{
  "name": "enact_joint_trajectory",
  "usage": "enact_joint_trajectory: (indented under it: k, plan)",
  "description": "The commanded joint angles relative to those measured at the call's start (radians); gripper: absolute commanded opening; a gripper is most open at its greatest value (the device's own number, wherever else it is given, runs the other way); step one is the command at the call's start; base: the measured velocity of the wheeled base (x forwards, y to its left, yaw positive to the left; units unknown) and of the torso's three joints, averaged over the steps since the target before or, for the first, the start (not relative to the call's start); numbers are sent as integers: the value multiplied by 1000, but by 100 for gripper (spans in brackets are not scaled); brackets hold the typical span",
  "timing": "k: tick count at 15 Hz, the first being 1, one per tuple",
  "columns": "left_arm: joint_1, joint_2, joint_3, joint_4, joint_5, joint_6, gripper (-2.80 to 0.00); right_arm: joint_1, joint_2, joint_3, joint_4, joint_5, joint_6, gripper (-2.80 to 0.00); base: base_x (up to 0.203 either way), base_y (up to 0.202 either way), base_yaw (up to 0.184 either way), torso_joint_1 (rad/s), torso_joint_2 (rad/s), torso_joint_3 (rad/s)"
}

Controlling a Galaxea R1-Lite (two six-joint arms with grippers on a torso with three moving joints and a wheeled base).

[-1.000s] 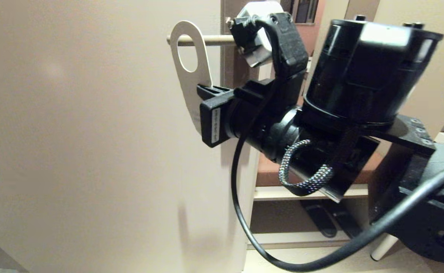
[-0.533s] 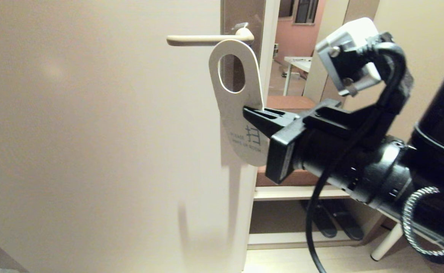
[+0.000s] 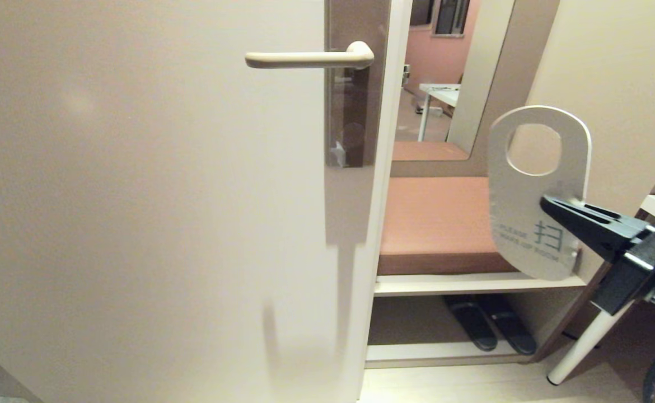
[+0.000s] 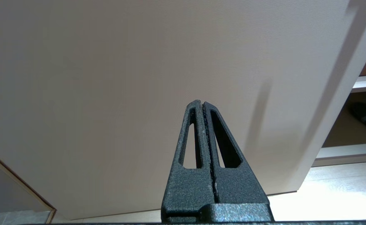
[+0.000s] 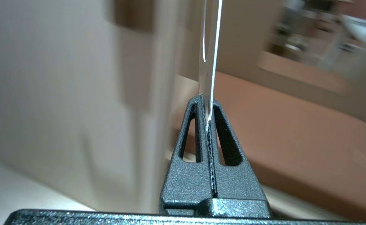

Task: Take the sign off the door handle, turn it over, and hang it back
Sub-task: Hand it to the other hand

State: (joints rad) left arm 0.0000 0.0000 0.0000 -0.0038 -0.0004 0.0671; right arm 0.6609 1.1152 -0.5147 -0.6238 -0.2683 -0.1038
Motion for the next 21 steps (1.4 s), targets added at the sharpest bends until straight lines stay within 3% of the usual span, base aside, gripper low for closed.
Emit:
enact_joint_trajectory:
  k: [1, 6, 8, 11, 14, 16, 19, 21]
  plan:
    - [0, 2, 0, -1, 0, 0, -280, -88, -143, 93, -4, -1, 1, -280, 0, 0, 0, 0, 0, 0]
    - [0, 2, 0, -1, 0, 0, -280, -319, -370, 384, 0, 6, 5, -280, 0, 0, 0, 0, 0, 0]
    - [0, 2, 0, -1, 0, 0, -280, -371, -452, 492, 9, 9, 5, -280, 0, 0, 0, 0, 0, 0]
    - [0, 2, 0, -1, 0, 0, -280, -400, -578, 514, 138, 5, 13, -280, 0, 0, 0, 0, 0, 0]
    - [0, 2, 0, -1, 0, 0, -280, -496, -693, 515, 353, 15, 19, -280, 0, 0, 0, 0, 0, 0]
    - [0, 2, 0, -1, 0, 0, -280, -558, -759, 515, 439, 61, 25, -280, 0, 0, 0, 0, 0, 0]
    - [0, 2, 0, -1, 0, 0, -280, -623, -872, 515, 505, 201, 21, -280, 0, 0, 0, 0, 0, 0]
    - [0, 2, 0, -1, 0, 0, -280, -637, -943, 514, 550, 235, 13, -280, 0, 0, 0, 0, 0, 0]
